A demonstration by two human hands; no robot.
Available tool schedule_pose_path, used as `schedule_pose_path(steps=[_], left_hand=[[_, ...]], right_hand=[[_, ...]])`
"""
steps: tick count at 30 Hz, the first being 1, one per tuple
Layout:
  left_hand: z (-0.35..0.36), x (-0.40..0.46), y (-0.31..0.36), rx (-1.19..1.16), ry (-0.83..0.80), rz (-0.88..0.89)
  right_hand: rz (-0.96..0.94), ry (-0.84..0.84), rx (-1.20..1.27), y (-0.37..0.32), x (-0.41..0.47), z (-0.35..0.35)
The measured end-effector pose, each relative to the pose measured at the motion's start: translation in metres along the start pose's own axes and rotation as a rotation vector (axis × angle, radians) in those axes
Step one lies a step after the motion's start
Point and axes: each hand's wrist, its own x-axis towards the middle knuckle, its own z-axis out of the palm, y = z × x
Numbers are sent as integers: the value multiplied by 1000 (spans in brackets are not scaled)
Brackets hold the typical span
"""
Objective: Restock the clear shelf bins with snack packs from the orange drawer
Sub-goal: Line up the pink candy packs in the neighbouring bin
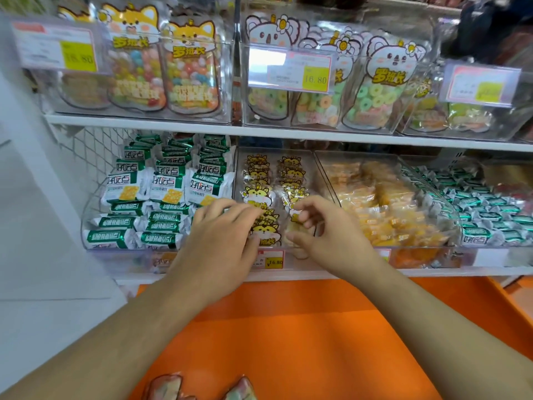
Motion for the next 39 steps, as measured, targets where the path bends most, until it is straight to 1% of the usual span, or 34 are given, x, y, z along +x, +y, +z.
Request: schedule_pose_path(steps=[3,5,7,11,13,16,18,22,25,27,31,33,36,39], left_hand=[[-6,-23,4,-152,-52,-53],[-6,-42,5,-252,-106,-102],[1,-67,3,-319,-161,-157],[39,-140,-11,-332,-311,-309],[59,-176,-20,-354,-416,-432],[91,-215,-44,-310,-638,-589],[111,-231,-62,-250,-755,-665],[143,-243,-88,-192,-914,-689],[181,-248,-106,-88,-1029,-675],[208,-254,-121,-39,-1036,-693],[218,-250,-116,-74,-1022,-789],[223,-253,-115,-88,-948,-822],[224,-255,-111,-155,-873,-806],[220,-242,-100,-221,-804,-870]], right_hand=[[-43,-43,21,-10,-22,-1],[-43,-108,69,-17,-40,6],[-35,-175,59,-19,-60,21],[44,-398,-85,0,-109,71],[106,-537,-125,16,-135,102],[140,-737,-237,41,-164,143],[140,-824,-305,61,-174,168],[153,-890,-349,99,-180,213],[57,-937,-421,126,-172,244],[-23,-973,-511,143,-166,260],[-103,-1022,-619,166,-168,277],[-93,-1009,-641,171,-173,280],[-53,-1042,-686,170,-175,280],[54,-1064,-640,165,-168,271]])
